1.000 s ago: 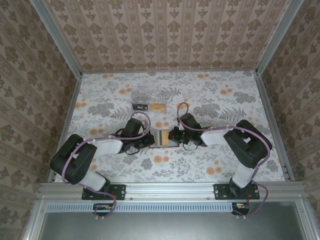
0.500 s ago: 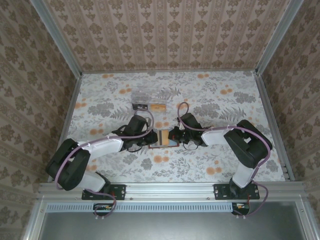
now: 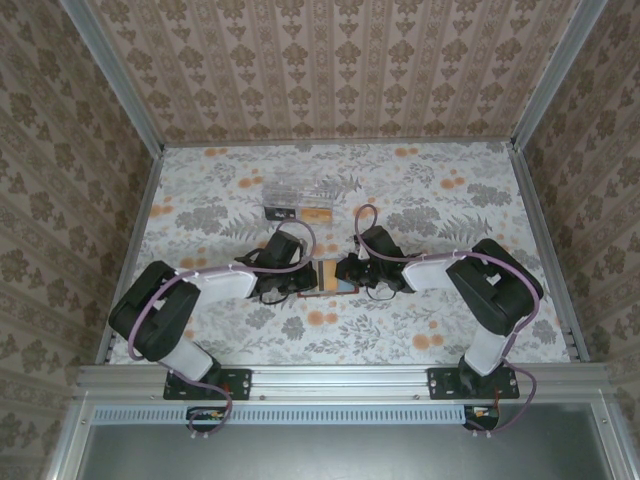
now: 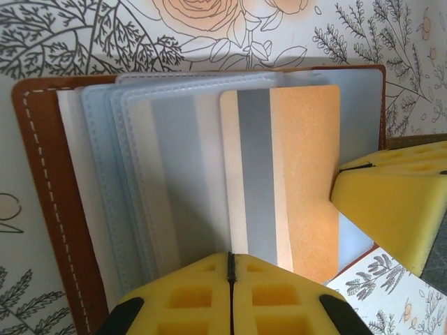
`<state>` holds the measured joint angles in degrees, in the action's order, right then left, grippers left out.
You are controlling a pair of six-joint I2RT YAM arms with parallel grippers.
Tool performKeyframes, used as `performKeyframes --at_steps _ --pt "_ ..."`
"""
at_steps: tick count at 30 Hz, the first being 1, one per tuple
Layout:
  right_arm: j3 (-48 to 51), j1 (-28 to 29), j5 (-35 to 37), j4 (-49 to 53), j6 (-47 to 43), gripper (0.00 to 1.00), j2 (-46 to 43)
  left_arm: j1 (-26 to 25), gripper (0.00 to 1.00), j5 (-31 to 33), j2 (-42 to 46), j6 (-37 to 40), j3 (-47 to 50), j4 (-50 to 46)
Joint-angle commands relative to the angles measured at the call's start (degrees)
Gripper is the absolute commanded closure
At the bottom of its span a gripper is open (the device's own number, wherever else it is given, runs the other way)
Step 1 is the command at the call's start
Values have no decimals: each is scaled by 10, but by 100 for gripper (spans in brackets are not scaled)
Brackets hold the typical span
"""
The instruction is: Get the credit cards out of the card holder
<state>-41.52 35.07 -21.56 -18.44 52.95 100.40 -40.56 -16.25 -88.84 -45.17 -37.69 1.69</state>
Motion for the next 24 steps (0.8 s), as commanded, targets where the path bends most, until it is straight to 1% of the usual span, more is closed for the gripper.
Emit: performKeyframes --at_steps 1,8,14,17,19,24 --pt "2 0 -22 -20 10 85 16 -7 95 4 -15 4 8 -3" --pt "-4 5 -30 -29 11 82 23 -11 97 3 -20 3 5 -3" --pt "-4 6 -33 -32 10 83 23 -13 98 3 -21 3 6 -4" --pt "-1 6 -29 -32 11 91 20 -13 98 3 -20 3 5 -5" --pt "4 4 -26 -32 13 100 16 -12 98 5 -18 3 5 -6" --pt "33 -18 -34 -51 14 100 -1 -11 98 9 -9 6 7 -13"
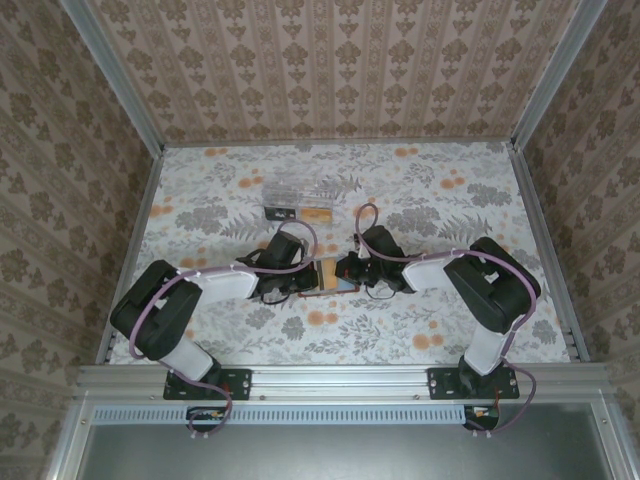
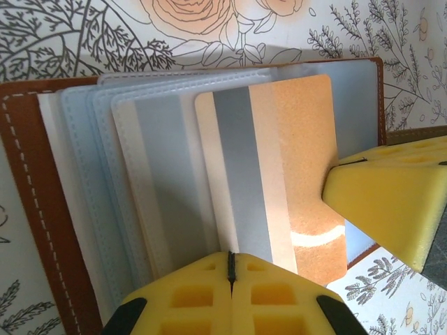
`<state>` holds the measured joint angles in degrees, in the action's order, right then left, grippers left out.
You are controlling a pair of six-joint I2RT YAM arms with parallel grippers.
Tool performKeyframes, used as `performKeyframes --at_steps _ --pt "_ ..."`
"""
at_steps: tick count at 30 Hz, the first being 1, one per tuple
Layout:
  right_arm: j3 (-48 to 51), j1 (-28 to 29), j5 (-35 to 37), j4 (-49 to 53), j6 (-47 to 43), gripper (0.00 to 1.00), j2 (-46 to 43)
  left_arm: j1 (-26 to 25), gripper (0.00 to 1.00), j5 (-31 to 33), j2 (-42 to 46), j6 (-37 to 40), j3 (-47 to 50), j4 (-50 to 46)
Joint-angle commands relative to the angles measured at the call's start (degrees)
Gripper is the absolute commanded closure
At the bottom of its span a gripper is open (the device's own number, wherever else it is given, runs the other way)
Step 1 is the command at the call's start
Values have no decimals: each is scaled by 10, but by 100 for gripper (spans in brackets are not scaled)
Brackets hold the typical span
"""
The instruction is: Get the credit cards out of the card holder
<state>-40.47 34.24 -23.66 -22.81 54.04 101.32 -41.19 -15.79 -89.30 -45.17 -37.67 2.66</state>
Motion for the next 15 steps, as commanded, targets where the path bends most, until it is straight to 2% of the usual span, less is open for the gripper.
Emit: performKeyframes --at_steps 1,10,15 --pt "28 -14 -17 -11 4 100 -14 -3 98 4 -4 5 8 -23" --pt "83 -65 -44 -31 -2 100 -66 3 98 2 14 8 13 -28" --pt "90 -83 -42 22 -27 100 -127 3 98 1 25 10 9 -34"
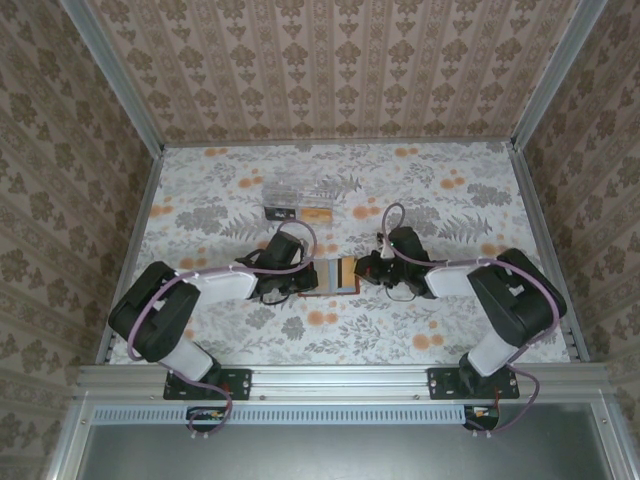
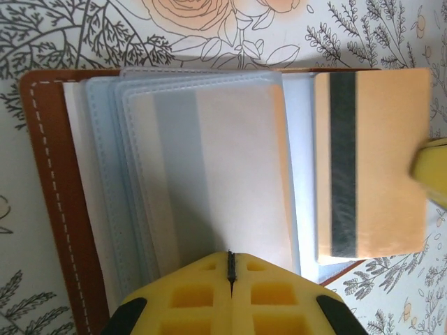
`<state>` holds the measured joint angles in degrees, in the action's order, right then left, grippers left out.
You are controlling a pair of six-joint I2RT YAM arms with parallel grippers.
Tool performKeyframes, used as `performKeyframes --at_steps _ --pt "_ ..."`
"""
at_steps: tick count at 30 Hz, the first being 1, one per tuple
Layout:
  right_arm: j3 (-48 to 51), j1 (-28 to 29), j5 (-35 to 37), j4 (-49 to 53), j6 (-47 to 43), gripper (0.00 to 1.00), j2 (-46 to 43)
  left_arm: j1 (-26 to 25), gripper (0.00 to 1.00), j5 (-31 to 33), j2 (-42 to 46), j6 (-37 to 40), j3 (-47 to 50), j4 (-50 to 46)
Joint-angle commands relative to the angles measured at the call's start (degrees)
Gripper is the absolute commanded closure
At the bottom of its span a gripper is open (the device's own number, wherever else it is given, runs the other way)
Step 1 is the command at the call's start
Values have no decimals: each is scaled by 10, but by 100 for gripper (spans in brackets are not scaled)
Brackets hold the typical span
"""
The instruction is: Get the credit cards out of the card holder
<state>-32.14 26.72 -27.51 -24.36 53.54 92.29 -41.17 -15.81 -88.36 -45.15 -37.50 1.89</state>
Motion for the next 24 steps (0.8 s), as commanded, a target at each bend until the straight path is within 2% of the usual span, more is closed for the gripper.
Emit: performKeyframes --at_steps 1,7,10,13,14,17,19,21,24 --pt "7 -11 -2 51 -29 100 -47 3 97 1 19 11 6 -28" --pt "-4 -26 4 137 -71 100 -122 3 95 -6 49 16 -4 -40" --pt "-31 -26 11 198 -103 100 -166 3 90 -1 82 19 -12 -59" --pt "-77 -24 24 269 -147 100 -193 3 75 28 137 17 -15 -89" --pt "-97 -22 31 297 -165 100 -198 3 66 48 165 10 -11 -100" --pt "-164 -11 56 370 -225 100 -197 5 28 104 255 -2 4 -136" --pt "-214 -1 73 408 -264 100 -183 7 10 132 315 -2 10 -166" --pt "-268 16 93 444 -313 100 -158 11 0 156 371 1 11 -202" --pt "-346 40 107 484 -389 100 -104 24 0 169 438 6 11 -249"
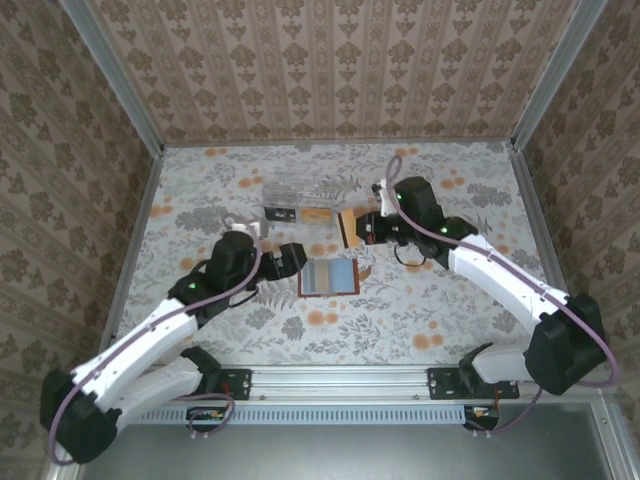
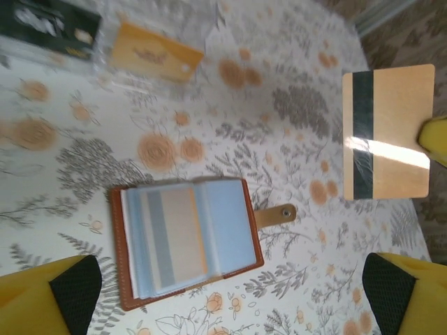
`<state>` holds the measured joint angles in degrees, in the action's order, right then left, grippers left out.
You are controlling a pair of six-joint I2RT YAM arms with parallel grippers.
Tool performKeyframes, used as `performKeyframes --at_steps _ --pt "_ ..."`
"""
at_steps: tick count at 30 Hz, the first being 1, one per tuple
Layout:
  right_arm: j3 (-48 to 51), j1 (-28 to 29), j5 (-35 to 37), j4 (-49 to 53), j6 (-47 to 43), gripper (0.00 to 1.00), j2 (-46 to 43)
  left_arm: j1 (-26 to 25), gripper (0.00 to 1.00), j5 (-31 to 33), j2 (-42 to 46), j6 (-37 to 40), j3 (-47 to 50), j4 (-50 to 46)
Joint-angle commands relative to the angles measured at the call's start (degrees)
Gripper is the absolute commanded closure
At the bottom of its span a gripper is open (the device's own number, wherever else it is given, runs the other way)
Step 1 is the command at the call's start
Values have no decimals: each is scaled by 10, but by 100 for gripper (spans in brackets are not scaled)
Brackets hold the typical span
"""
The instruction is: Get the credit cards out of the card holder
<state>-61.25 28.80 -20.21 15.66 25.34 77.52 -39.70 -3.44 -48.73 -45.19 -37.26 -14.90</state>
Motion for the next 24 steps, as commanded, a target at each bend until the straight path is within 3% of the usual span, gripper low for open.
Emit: performKeyframes --at_steps 1,11,18,24 --pt "-79 28 43 95 -126 100 59 13 0 48 59 8 9 -93" --pt "-297 114 179 187 -414 100 236 38 0 74 208 0 34 -173" --pt "-420 120 283 248 -520 100 364 42 0 102 293 1 38 -223" --pt "-438 129 328 231 -608 100 419 42 0 117 330 7 30 -248"
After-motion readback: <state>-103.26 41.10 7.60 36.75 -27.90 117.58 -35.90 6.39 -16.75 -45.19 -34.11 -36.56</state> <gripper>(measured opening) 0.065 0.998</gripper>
